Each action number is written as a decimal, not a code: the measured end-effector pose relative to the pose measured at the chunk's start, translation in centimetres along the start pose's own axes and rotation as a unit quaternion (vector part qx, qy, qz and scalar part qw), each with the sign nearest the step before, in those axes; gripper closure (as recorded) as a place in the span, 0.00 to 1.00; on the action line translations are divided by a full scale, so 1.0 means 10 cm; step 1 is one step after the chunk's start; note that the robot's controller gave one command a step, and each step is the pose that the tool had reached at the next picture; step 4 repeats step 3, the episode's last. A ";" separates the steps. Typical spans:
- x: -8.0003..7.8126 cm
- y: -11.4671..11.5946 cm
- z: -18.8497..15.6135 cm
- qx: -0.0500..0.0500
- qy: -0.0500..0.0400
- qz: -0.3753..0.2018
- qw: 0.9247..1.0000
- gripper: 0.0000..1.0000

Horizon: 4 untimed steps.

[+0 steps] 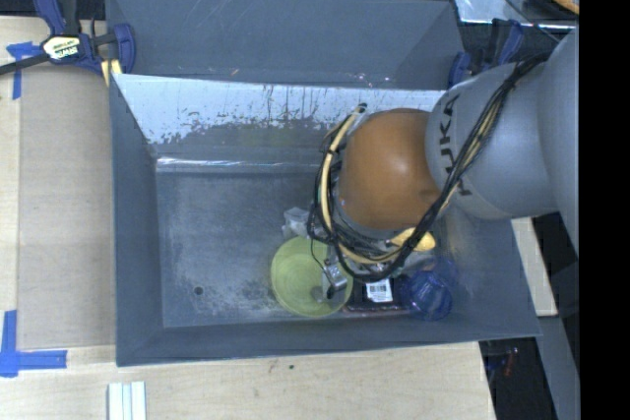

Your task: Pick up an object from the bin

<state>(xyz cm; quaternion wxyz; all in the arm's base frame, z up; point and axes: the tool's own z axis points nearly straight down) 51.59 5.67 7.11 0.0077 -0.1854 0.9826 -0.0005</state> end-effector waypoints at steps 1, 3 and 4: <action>0.01 0.02 0.00 0.000 0.003 0.176 0.984 0.00; 0.21 0.20 -0.02 0.001 -0.008 0.062 0.998 1.00; 0.21 0.20 -0.02 0.001 -0.008 0.062 0.998 1.00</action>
Offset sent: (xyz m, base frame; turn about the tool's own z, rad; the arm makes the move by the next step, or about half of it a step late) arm -0.0002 0.0001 -0.0001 0.0178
